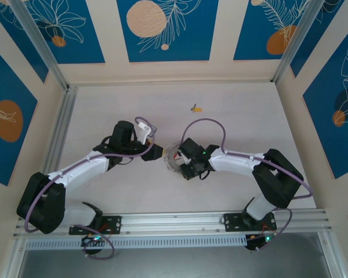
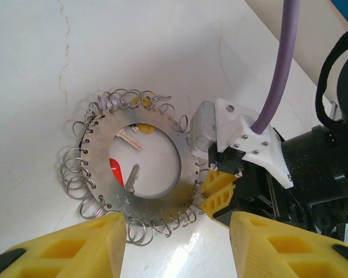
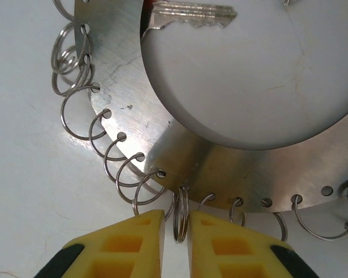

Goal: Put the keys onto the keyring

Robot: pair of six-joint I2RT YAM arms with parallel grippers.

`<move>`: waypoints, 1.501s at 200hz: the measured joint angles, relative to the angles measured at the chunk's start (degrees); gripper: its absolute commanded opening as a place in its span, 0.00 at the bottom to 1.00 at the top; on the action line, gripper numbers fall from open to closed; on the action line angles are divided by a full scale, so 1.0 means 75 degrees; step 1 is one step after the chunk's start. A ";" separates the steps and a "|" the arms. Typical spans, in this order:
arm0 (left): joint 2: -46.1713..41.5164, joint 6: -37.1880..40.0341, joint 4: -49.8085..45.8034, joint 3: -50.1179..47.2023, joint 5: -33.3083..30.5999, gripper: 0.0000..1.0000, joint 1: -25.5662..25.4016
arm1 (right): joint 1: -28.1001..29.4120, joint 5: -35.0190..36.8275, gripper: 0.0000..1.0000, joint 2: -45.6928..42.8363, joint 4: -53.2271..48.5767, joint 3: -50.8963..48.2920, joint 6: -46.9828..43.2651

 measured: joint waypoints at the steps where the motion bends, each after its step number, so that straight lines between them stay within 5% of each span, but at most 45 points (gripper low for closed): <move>1: 0.0000 0.0000 0.0000 0.0000 0.0000 0.50 0.0000 | 0.0006 0.0000 0.22 0.0000 -0.0003 0.0000 -0.0006; 87: -0.0090 -0.0003 -0.0003 -0.0006 0.0000 0.50 0.0000 | 0.0093 0.0070 0.16 0.0073 0.0012 0.0003 -0.0029; 155: -0.0338 0.0009 -0.0163 -0.0006 -0.0006 0.49 0.0006 | 0.0122 0.0344 0.00 0.0003 0.0064 -0.0020 0.0032; 211: -0.1373 0.0061 -0.0481 -0.0044 -0.0064 0.49 0.0006 | 0.0810 0.0536 0.00 -0.2439 0.0973 -0.1037 -0.0880; 300: -0.3462 0.0058 -0.0006 -0.0198 0.0947 0.42 -0.0195 | 0.0562 -0.2063 0.00 -0.4654 0.3812 -0.1489 -0.2585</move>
